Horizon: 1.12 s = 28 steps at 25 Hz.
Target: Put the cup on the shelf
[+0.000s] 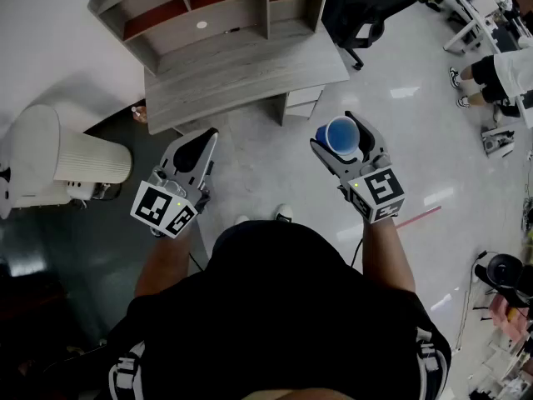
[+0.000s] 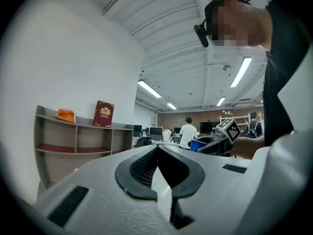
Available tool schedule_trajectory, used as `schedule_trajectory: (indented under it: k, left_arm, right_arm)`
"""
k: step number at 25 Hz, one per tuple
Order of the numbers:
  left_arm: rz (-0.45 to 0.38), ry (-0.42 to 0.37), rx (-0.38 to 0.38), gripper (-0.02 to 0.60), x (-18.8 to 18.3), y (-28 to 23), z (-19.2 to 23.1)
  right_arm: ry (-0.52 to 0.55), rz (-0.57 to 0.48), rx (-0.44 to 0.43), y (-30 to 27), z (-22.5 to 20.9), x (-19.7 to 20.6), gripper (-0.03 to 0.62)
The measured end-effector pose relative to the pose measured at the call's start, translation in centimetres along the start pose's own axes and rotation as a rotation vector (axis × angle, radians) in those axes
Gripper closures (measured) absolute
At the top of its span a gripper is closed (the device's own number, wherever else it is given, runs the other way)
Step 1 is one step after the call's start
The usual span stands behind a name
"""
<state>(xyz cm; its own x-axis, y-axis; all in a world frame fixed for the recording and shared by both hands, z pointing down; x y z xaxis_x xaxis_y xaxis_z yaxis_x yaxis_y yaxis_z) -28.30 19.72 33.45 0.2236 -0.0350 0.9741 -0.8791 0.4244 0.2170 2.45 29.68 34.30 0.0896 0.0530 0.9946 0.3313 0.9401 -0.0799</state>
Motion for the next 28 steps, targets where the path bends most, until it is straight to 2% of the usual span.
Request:
schedule_trajectory:
  k: [4,7,11,17,23,28]
  left_arm:
    - [-0.012,-0.025,-0.006,0.565,-0.4,0.2,-0.3]
    - [-0.052,-0.043,-0.022,0.565,-1.0,-0.1,-0.6]
    - [-0.083,-0.069,-0.001,0.565,-1.6,-1.2,-1.2]
    - [-0.052,-0.095,0.029,0.565,-0.6,-3.8,-2.1]
    - [-0.018,-0.095,0.072,0.564,0.1,-6.2,-3.0]
    - [-0.015,-0.103,0.049,0.565,0.6,-6.5,-2.5]
  right_arm:
    - [0.001,0.008,0.010,0.3,0.2,0.4,0.214]
    - [0.015,-0.006,0.012,0.3,0.6,0.2,0.215]
    - [0.009,-0.033,0.014,0.2,0.9,-0.3,0.214]
    - [-0.008,-0.058,0.031,0.5,0.2,-0.6,0.214]
    - [-0.006,-0.029,0.058,0.4,-1.0,0.1,0.214]
    - [-0.020,-0.016,0.065,0.1,-1.9,0.8,0.214]
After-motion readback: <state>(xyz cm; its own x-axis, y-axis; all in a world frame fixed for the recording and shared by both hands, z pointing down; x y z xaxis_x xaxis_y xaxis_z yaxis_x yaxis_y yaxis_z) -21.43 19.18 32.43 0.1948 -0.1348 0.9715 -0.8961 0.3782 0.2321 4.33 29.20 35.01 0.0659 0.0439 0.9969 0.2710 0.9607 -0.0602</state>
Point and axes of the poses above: the fingertips, and each gripper's own axes: y backward along the fingers, z to its left, x out of its underside, the point moved 9 cm from there along y, backward along the fingers, and after that the axes turned 11 degrees about -z, right-handed, at the moved point
